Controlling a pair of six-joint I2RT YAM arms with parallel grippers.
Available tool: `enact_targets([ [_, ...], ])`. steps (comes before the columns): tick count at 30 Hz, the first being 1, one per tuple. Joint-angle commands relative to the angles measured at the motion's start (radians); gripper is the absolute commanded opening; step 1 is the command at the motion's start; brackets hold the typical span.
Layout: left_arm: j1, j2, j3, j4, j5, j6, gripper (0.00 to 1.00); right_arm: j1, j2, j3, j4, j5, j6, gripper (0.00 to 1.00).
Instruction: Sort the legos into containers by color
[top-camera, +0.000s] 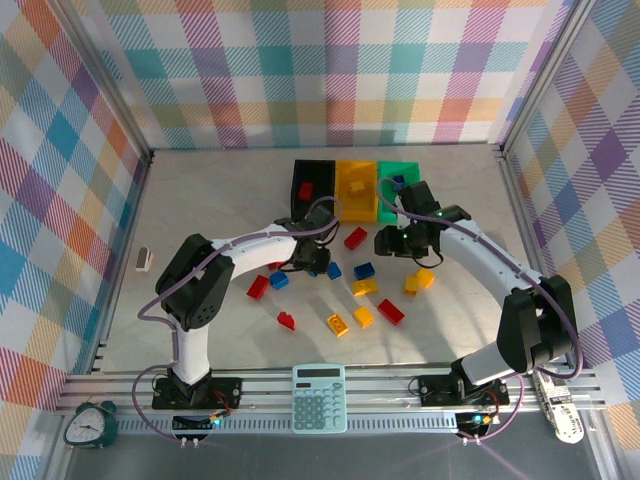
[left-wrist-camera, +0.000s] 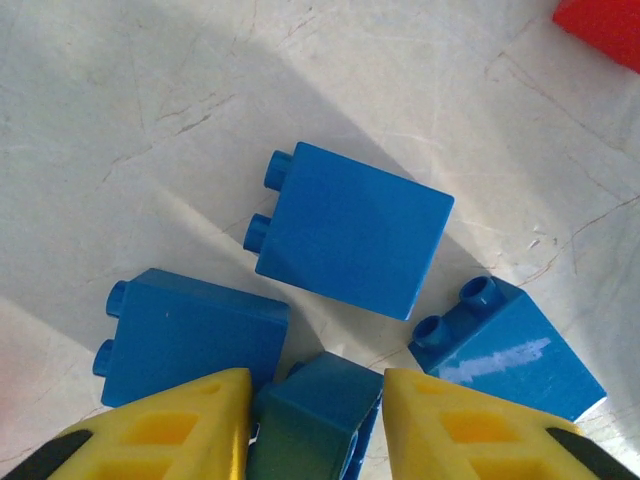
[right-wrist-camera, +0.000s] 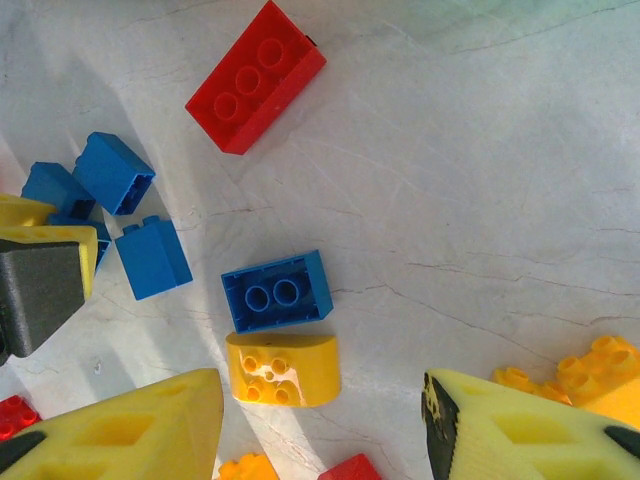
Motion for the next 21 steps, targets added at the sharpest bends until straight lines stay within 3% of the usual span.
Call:
enact_targets([
  [1, -0.019, 0.029, 0.017, -0.059, -0.020, -0.002, 0.37, -0.001, -0.039, -0.016, -0.010, 0.011, 0.012, 0.56],
  [21, -0.046, -0.015, 0.074, -0.125, -0.080, -0.018, 0.21, -0.004, -0.125, -0.055, -0.028, 0.065, 0.028, 0.57],
])
